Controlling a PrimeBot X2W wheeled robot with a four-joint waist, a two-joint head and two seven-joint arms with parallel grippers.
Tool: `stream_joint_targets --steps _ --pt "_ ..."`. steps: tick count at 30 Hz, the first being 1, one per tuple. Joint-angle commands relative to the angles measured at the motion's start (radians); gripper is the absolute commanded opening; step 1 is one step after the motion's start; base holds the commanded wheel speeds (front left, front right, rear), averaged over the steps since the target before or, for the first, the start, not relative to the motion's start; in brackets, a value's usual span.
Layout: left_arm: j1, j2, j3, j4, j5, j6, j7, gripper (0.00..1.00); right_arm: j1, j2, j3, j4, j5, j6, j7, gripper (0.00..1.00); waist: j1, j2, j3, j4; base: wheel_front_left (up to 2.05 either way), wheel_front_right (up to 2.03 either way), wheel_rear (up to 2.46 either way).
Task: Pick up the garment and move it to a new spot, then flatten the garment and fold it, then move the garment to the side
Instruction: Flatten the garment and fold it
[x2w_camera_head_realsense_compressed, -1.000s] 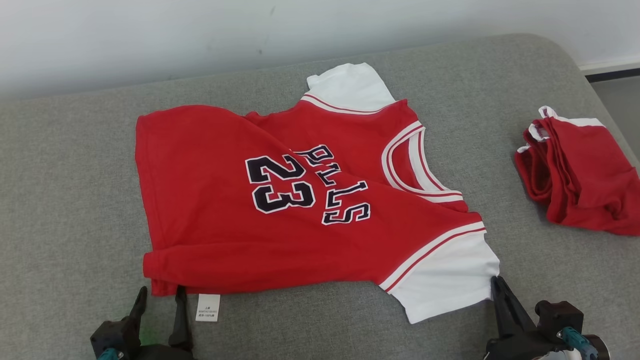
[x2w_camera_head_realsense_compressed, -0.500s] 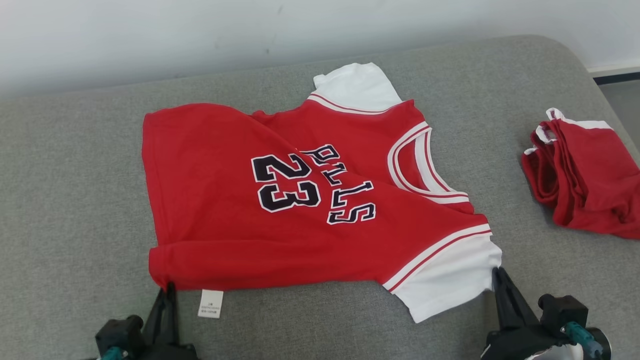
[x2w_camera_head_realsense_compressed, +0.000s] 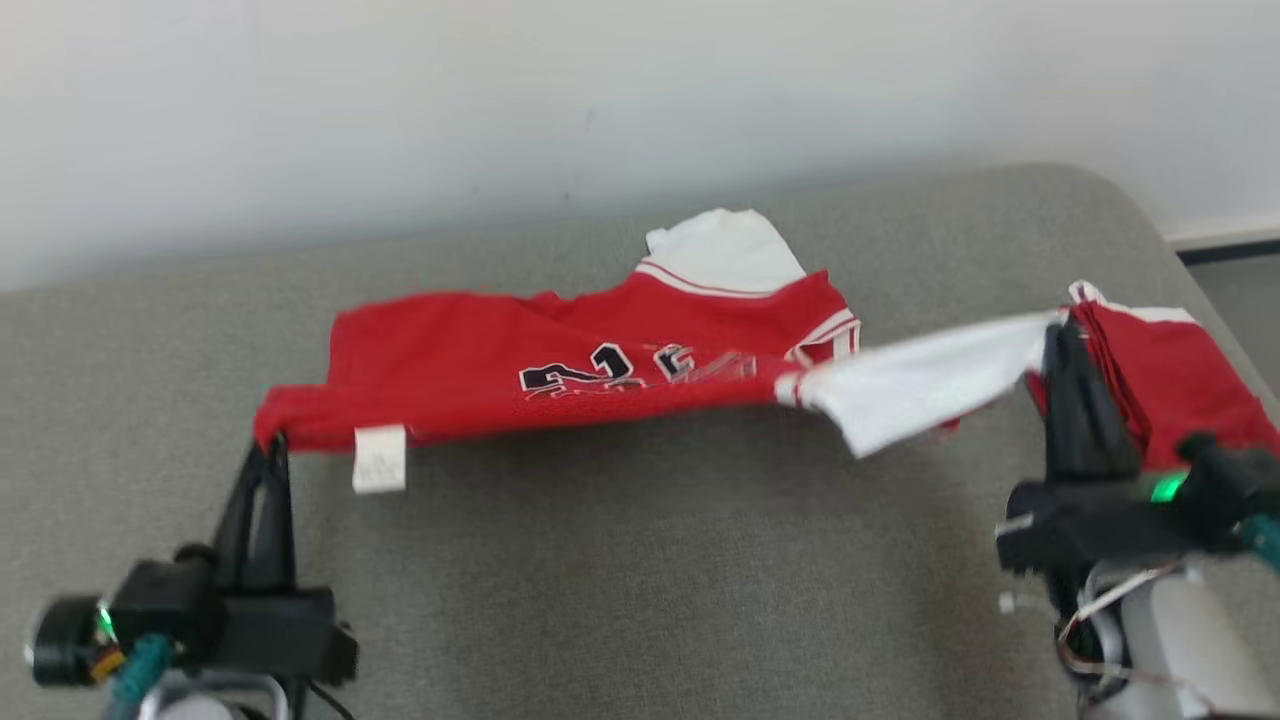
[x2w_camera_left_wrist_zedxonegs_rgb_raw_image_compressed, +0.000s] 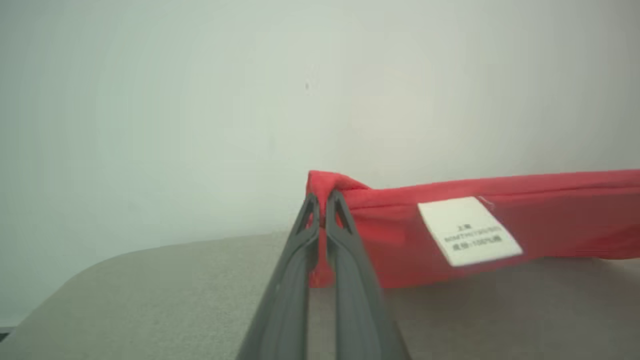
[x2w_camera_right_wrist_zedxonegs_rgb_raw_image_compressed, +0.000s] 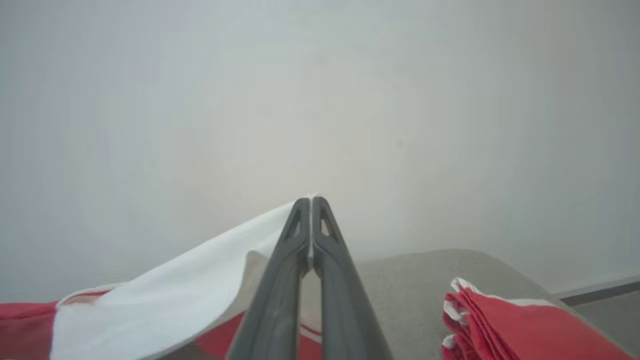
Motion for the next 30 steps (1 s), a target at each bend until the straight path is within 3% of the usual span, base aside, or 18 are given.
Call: stream_joint_targets --steps 1,8,16,21,30 --pt "-0.03 0.028 -0.007 -0.019 0.016 -0.003 -0.003 0.0 -0.039 -0.016 0.001 -0.023 0.014 -0.003 0.0 0.0 0.0001 0.0 -0.062 0.021 0.0 0.0 0.0" --pt "-0.21 0.185 -0.036 -0.057 0.028 -0.004 -0.001 0.0 -0.223 -0.085 0.003 -0.086 0.041 -0.003 0.0 0.0 0.0001 0.0 -0.122 0.052 0.0 0.0 0.0" --pt "-0.439 0.341 -0.096 -0.051 0.004 -0.005 0.086 0.0 -0.437 -0.158 0.052 -0.071 0.033 -0.003 0.0 0.0 0.0001 0.0 -0.119 0.067 0.0 0.0 0.0" --pt "-0.541 0.376 -0.128 -0.009 0.002 -0.005 0.133 0.0 -0.565 -0.197 0.105 -0.01 0.03 -0.003 0.007 0.0 0.0001 0.0 -0.067 0.073 0.0 0.0 0.0" --pt "-0.791 0.346 -0.163 0.108 0.015 0.017 0.164 0.0 -0.891 -0.266 0.174 0.11 -0.045 -0.003 0.039 0.0 0.0001 0.0 0.204 0.082 0.0 0.0 0.0"
